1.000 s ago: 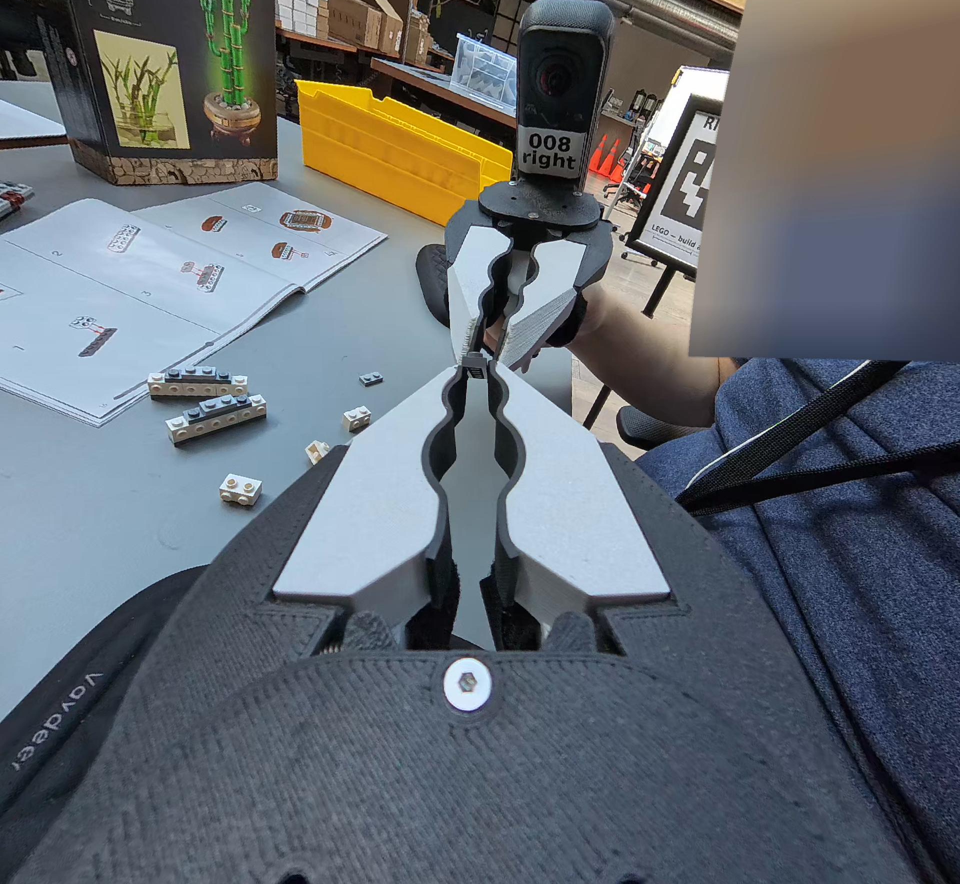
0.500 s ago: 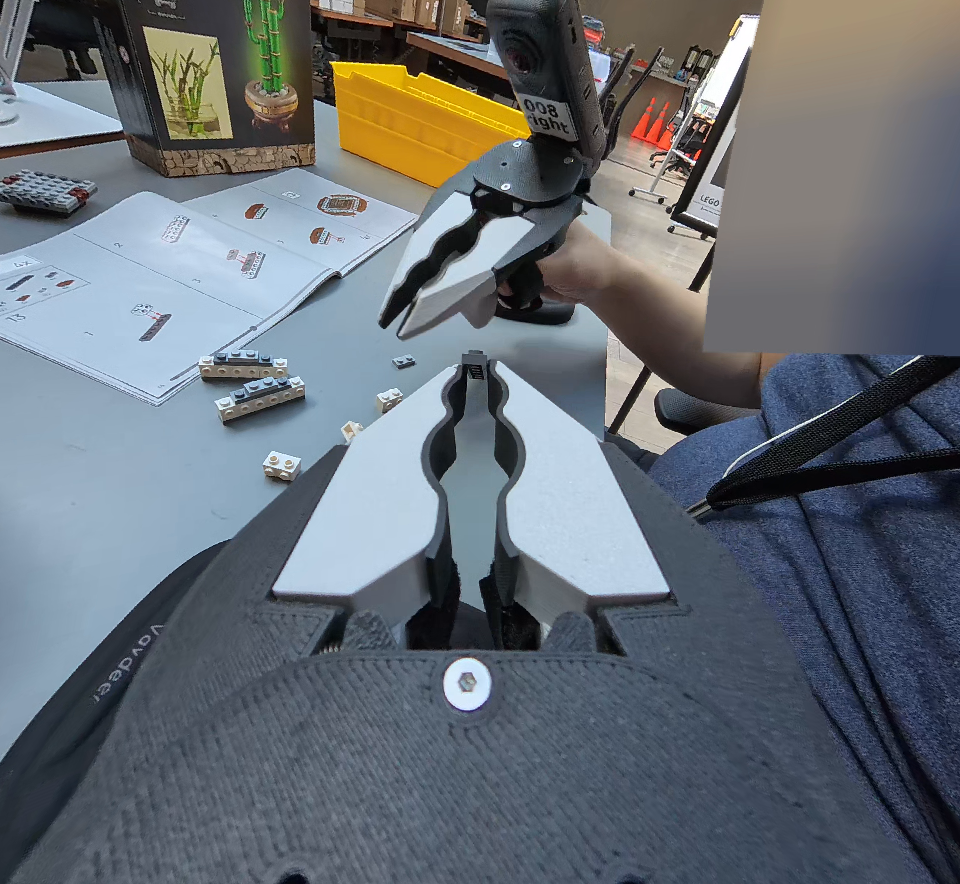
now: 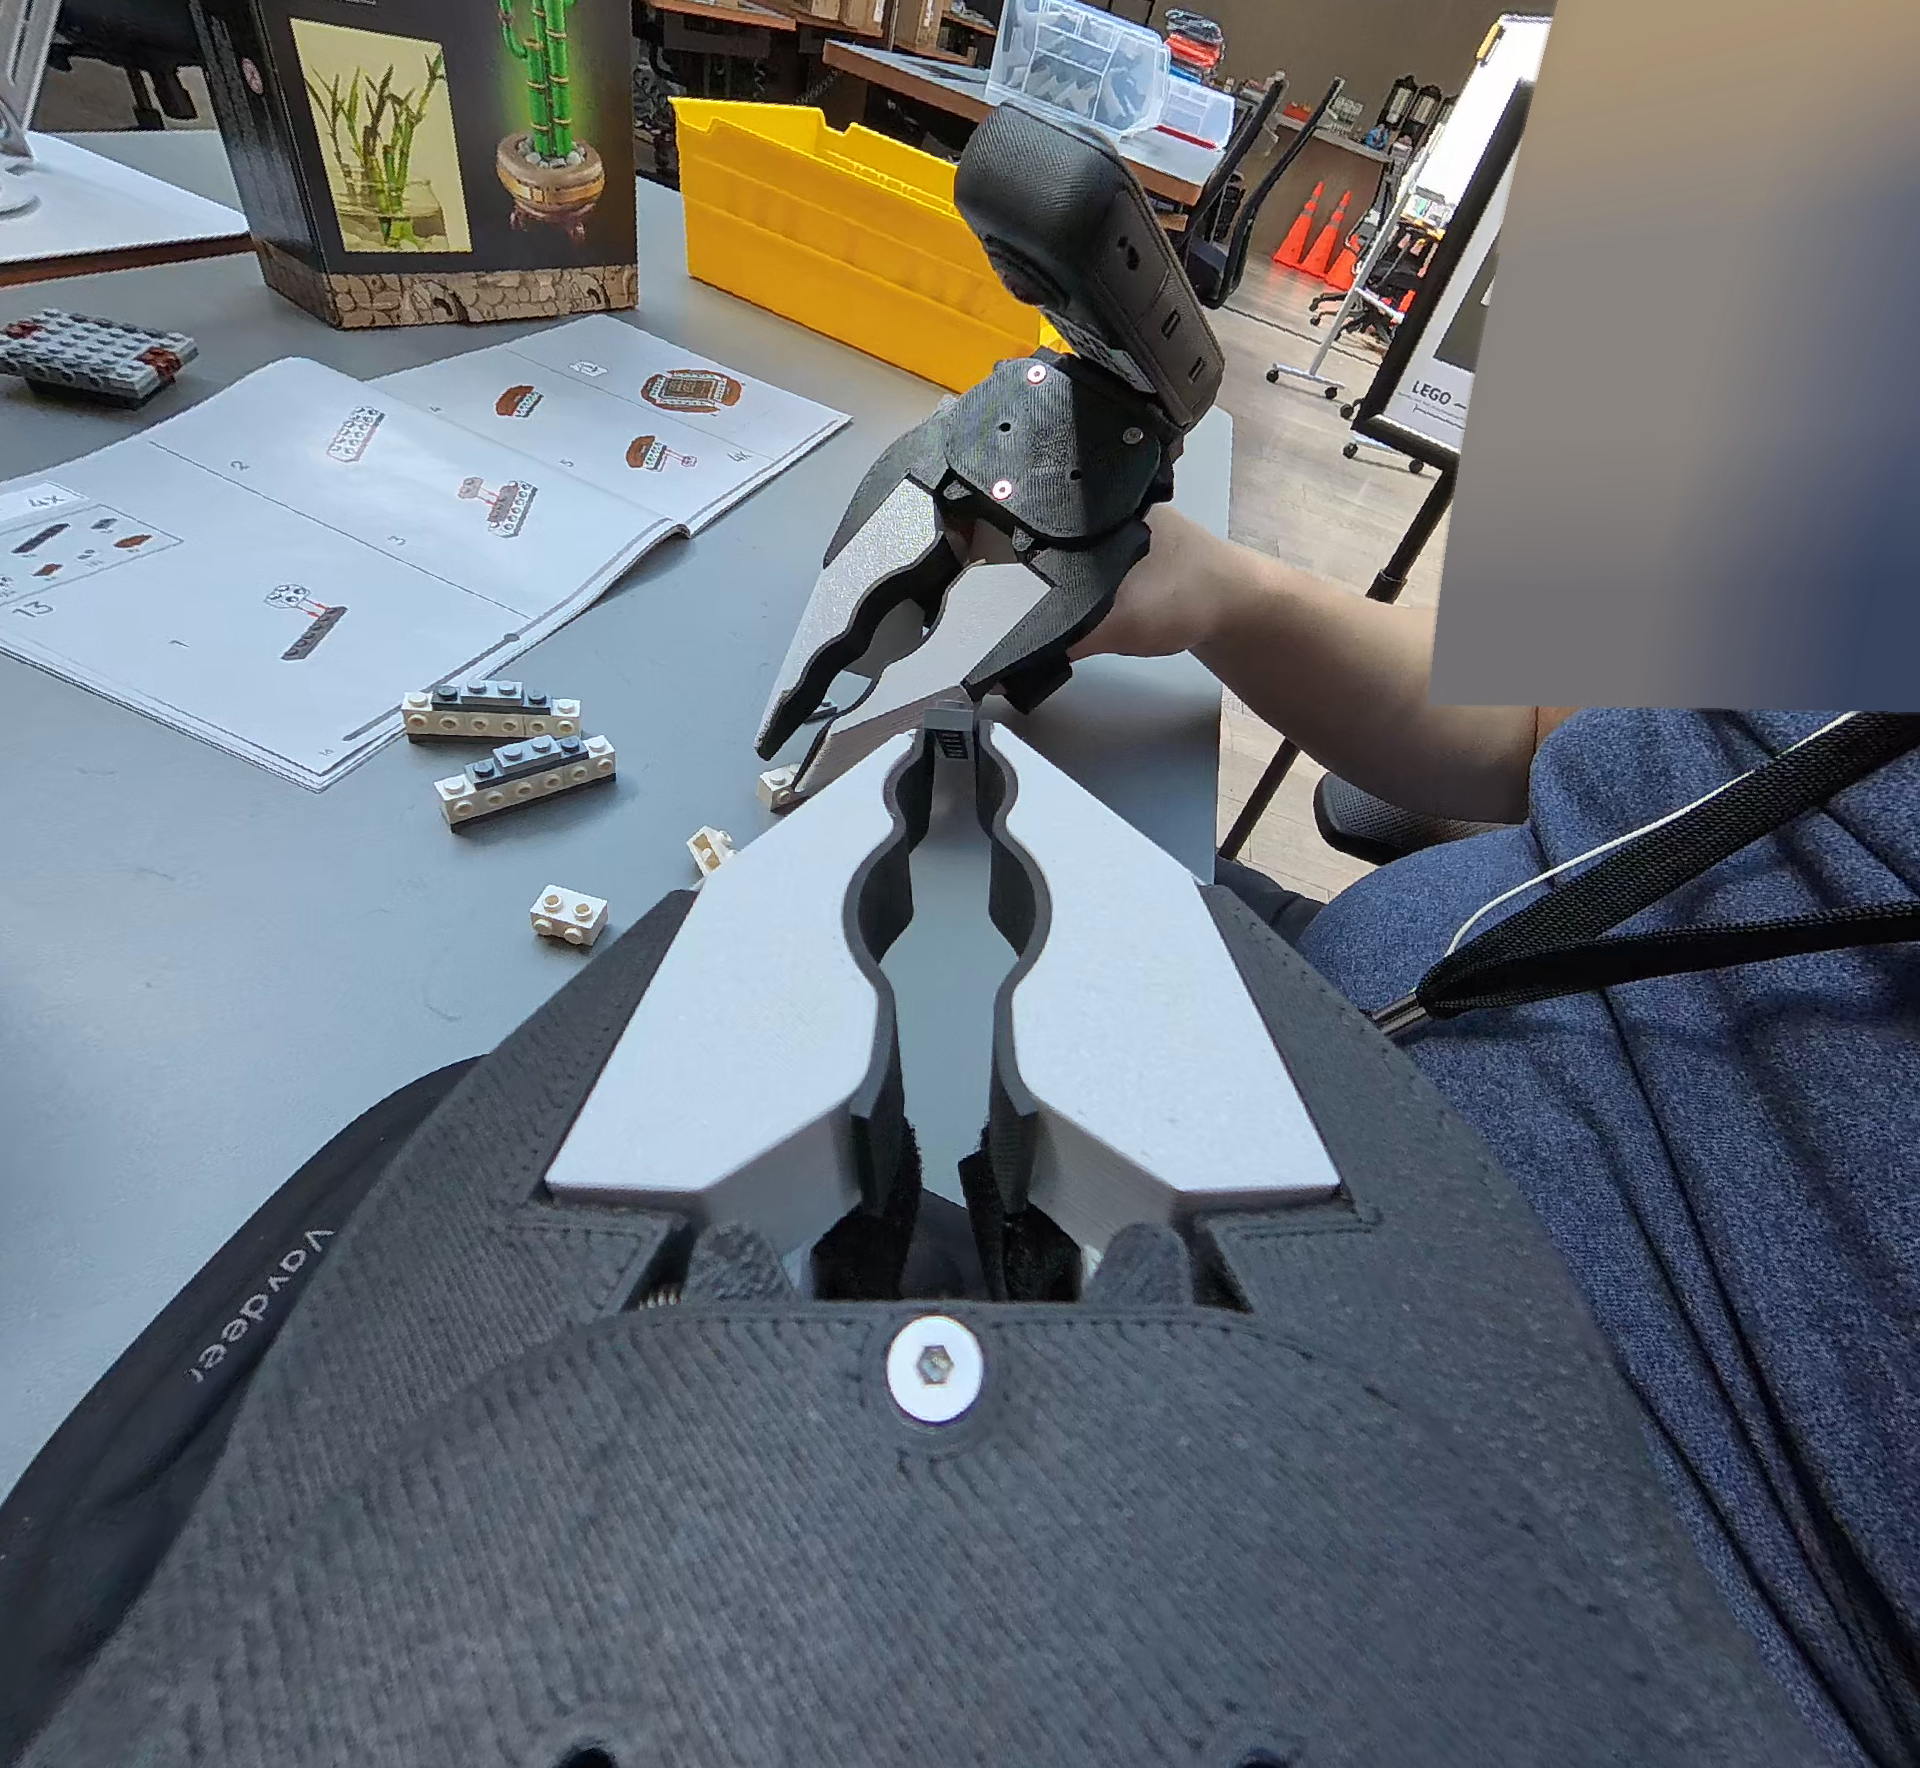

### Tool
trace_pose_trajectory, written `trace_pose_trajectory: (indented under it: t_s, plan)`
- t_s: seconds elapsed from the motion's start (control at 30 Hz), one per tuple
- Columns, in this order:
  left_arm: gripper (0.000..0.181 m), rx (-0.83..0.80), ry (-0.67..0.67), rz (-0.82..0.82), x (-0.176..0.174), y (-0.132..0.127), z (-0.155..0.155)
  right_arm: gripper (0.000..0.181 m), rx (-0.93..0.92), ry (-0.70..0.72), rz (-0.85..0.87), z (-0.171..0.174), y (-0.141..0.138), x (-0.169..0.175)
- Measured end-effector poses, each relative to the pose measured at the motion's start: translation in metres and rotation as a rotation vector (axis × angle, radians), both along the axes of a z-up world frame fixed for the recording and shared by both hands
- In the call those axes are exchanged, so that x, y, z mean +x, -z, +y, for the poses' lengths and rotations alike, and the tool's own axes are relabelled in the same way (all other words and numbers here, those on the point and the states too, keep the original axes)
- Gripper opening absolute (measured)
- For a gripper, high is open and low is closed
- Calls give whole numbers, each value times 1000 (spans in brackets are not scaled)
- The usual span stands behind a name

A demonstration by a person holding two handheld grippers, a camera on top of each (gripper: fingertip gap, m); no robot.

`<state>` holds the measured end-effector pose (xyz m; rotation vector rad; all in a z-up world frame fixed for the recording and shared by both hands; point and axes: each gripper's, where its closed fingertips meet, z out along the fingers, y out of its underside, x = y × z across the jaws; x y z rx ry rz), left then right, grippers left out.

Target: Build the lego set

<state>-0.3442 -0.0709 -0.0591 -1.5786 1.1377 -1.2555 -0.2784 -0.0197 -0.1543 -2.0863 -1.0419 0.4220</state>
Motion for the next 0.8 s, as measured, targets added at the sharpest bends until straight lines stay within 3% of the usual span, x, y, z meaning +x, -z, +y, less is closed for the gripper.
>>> trace_pose_trajectory:
  t_s: [0.27, 0.33, 0.4, 0.5, 0.53, 0.63, 0.8]
  plan:
    - [6, -4, -1, 3, 0, 1, 0, 10, -16, -1, -2, 1, 4, 1]
    - [6, -14, 0, -1, 1, 2, 0, 9, -18, -7, 62, 0, -6, -2]
    - [6, -39, 7, -19, 3, 2, -1, 9, -40, -45, 267, -8, -41, -17]
    - [6, -109, 49, -69, 9, -1, -6, 9, -124, -179, 752, -28, -126, -41]
    - [6, -138, 69, -90, 11, -3, -9, 8, -176, -222, 862, -34, -142, -45]
    - [6, -219, 114, -147, 14, -9, -13, 9, -304, -300, 942, -40, -144, -56]
    - [5, -318, 150, -215, 13, -18, -15, 9, -360, -317, 950, -43, -130, -67]
